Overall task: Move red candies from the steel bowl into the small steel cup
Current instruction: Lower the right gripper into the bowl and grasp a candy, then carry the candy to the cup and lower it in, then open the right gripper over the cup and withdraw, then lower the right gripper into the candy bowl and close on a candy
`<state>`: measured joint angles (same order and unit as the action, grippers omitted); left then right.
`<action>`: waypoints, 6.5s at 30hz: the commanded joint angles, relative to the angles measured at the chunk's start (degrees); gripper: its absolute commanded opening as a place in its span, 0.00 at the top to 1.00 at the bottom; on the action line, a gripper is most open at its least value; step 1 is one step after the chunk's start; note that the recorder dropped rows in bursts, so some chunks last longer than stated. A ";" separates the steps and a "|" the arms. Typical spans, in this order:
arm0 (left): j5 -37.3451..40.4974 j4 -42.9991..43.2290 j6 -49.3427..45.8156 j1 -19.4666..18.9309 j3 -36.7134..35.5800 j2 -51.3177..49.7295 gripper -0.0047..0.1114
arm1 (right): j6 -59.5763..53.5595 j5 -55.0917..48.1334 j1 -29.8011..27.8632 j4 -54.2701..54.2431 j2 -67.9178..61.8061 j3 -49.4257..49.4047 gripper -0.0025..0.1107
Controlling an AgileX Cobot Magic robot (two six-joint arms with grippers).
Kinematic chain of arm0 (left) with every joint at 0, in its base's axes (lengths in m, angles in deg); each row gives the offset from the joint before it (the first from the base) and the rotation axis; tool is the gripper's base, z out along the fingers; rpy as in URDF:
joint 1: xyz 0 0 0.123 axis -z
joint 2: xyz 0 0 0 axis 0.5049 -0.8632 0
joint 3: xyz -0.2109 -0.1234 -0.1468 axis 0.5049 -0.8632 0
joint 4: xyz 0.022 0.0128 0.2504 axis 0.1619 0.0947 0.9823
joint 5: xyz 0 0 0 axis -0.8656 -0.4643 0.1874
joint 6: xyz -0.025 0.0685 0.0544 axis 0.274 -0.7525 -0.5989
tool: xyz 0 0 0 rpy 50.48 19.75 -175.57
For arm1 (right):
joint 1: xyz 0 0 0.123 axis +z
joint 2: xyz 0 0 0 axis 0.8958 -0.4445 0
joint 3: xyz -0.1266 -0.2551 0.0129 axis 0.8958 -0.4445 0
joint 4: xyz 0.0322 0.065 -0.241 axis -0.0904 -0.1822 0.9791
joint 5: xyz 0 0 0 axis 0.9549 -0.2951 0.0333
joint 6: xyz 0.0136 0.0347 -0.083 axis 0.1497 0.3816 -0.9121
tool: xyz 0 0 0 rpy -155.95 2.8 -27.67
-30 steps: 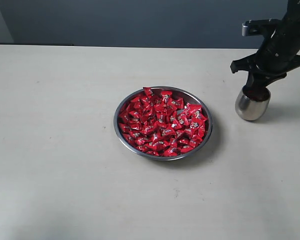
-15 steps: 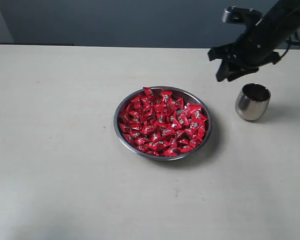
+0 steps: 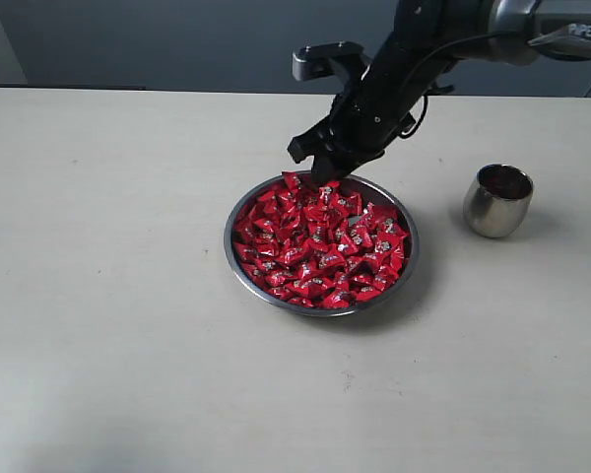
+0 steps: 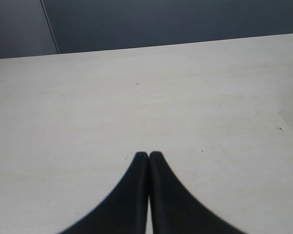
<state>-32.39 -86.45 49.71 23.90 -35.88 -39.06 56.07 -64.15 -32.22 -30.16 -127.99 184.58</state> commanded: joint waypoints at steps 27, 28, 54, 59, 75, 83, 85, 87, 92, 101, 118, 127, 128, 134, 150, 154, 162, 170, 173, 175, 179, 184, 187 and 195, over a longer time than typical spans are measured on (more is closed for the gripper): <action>-0.50 0.08 0.11 0.24 0.48 0.27 0.96 | 0.21 -4.57 0.06 2.28 -10.03 6.26 0.63; -0.50 0.08 0.11 0.24 0.48 0.27 0.96 | 0.21 -4.58 0.06 2.28 -10.21 6.26 0.63; -0.50 0.08 0.11 0.24 0.48 0.27 0.96 | 0.17 -4.80 0.06 2.75 -7.09 6.50 0.85; -0.50 0.08 0.11 0.24 0.48 0.27 0.96 | 0.17 -5.06 0.06 3.43 -5.73 6.50 0.85; -0.50 0.08 0.11 0.24 0.48 0.27 0.96 | 4.81 -6.57 -0.07 12.70 -0.66 6.50 0.85; -0.50 0.08 0.11 0.24 0.48 0.27 0.96 | 13.29 -7.83 -4.22 23.00 4.53 6.50 0.85; -0.50 0.08 0.11 0.24 0.48 0.27 0.96 | 13.41 -8.36 -6.91 23.00 5.40 6.50 0.85; -0.50 0.08 0.11 0.24 0.48 0.27 0.96 | 13.41 -9.10 -9.68 22.81 6.39 6.50 0.85; -0.50 0.08 0.11 0.24 0.48 0.27 0.96 | 13.50 -10.76 -17.81 19.58 7.83 6.34 0.85; -0.50 0.08 0.11 0.24 0.48 0.27 0.96 | 12.67 -5.94 -23.69 12.49 8.51 -1.60 0.85; -0.50 0.08 0.11 0.24 0.48 0.27 0.96 | 11.94 -4.74 -23.33 11.42 8.28 -6.83 0.85; -0.50 0.08 0.11 0.24 0.48 0.27 0.96 | 11.94 -5.46 -23.33 11.67 8.28 -6.83 0.75; -0.50 0.08 0.11 0.24 0.48 0.27 0.96 | 11.94 -5.46 -23.33 11.67 8.28 -6.83 0.72; -0.50 0.08 0.11 0.24 0.48 0.27 0.96 | 11.94 -5.58 -23.33 11.67 8.28 -6.83 0.64; -0.50 0.08 0.11 0.24 0.48 0.27 0.96 | -6.67 -6.02 -16.18 -16.21 8.28 -6.83 0.64; -0.50 0.08 0.11 0.24 0.48 0.27 0.96 | -2.66 -0.47 -5.40 -6.69 8.28 -6.83 0.64; -0.50 0.08 0.11 0.24 0.48 0.27 0.96 | 14.21 -3.10 4.07 12.44 4.46 -4.39 0.64; -0.50 0.08 0.11 0.24 0.48 0.27 0.96 | 13.20 -1.00 8.16 9.80 0.32 -3.11 0.64; -0.50 0.08 0.11 0.24 0.48 0.27 0.96 | 13.20 -0.90 9.53 11.30 -1.27 -1.76 0.64; -0.50 0.08 0.11 0.24 0.48 0.27 0.96 | 14.02 -1.65 9.89 12.54 -2.50 -0.59 0.64; -0.50 0.08 0.11 0.24 0.48 0.27 0.96 | 16.44 -4.25 9.89 16.77 -3.90 1.62 0.64; -0.50 0.08 0.11 0.24 0.48 0.27 0.96 | 16.59 -4.37 9.89 17.74 -4.15 2.48 0.64; -0.50 0.08 0.11 0.24 0.48 0.27 0.96 | 16.71 -4.91 9.89 17.25 -4.76 2.47 0.64; -0.50 0.08 0.11 0.24 0.48 0.27 0.96 | 16.68 -5.80 9.89 16.62 -6.60 2.47 0.64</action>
<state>-32.39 -86.45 49.71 23.90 -35.88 -39.06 72.71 -69.69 -22.19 -13.43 -134.61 186.65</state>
